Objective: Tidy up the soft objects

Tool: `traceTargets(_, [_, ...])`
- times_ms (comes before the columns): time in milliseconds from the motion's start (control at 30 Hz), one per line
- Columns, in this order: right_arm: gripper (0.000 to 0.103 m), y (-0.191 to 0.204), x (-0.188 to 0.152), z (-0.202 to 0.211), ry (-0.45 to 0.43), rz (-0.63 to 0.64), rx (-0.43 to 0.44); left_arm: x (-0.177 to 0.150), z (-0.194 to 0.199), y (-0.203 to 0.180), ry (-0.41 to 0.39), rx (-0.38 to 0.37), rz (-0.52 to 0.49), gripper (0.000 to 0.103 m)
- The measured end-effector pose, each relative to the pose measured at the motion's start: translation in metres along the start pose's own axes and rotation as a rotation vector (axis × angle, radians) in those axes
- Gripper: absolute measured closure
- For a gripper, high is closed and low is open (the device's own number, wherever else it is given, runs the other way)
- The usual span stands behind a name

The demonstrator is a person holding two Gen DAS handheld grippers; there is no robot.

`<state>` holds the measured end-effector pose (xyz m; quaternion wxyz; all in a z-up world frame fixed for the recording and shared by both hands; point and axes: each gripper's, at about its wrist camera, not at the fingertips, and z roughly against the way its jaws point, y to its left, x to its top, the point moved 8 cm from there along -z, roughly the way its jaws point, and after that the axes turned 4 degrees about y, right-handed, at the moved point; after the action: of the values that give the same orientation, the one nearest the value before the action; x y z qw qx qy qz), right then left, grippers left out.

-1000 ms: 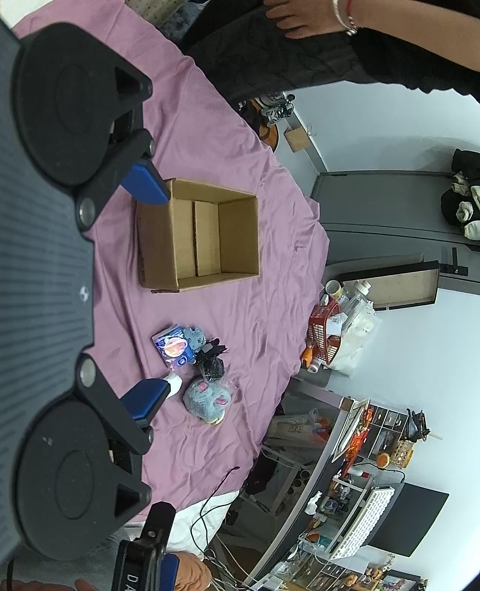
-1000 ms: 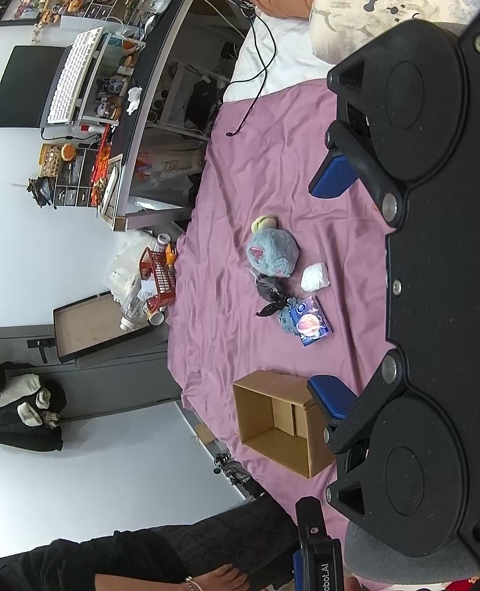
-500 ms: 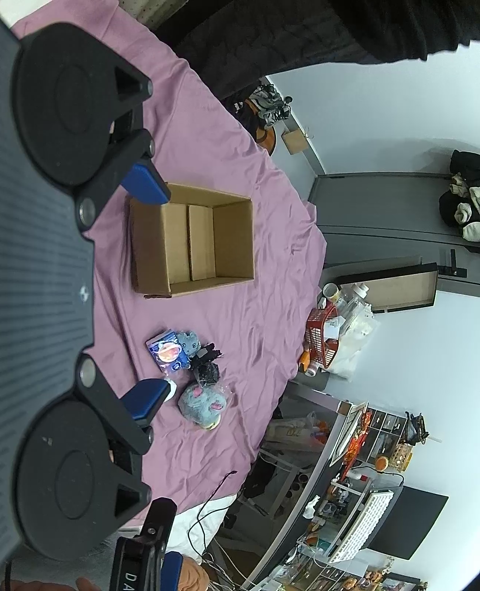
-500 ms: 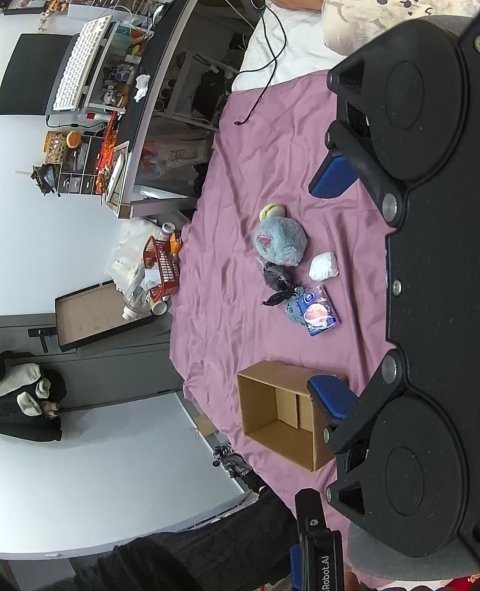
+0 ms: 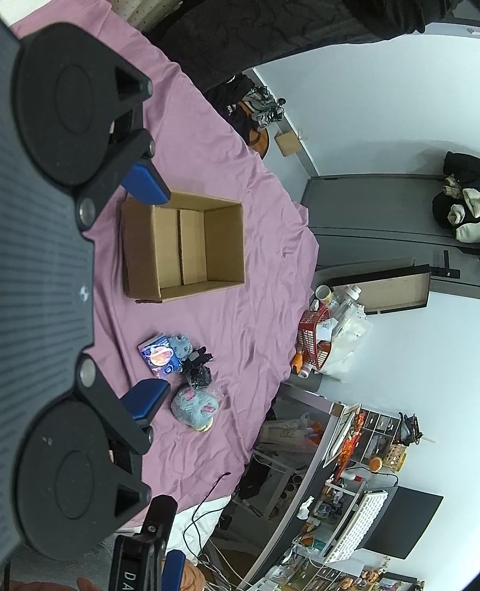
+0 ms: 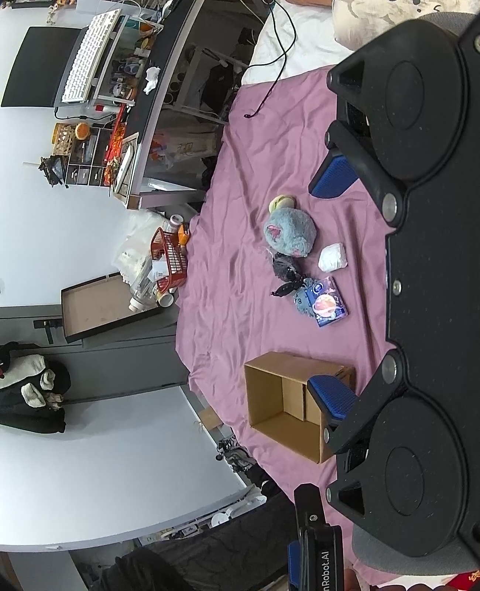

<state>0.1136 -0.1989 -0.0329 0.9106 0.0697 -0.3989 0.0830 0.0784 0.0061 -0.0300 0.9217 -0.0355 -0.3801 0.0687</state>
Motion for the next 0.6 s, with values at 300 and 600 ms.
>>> traceTargets(300, [0.000, 0.010, -0.001, 0.001, -0.003, 0.002, 0.021, -0.003, 0.004, 0.005, -0.002, 0.003, 0.004, 0.003])
traceTargets(600, [0.000, 0.017, -0.007, -0.014, 0.027, 0.005, 0.052, -0.014, -0.005, 0.012, 0.014, 0.003, 0.023, 0.003])
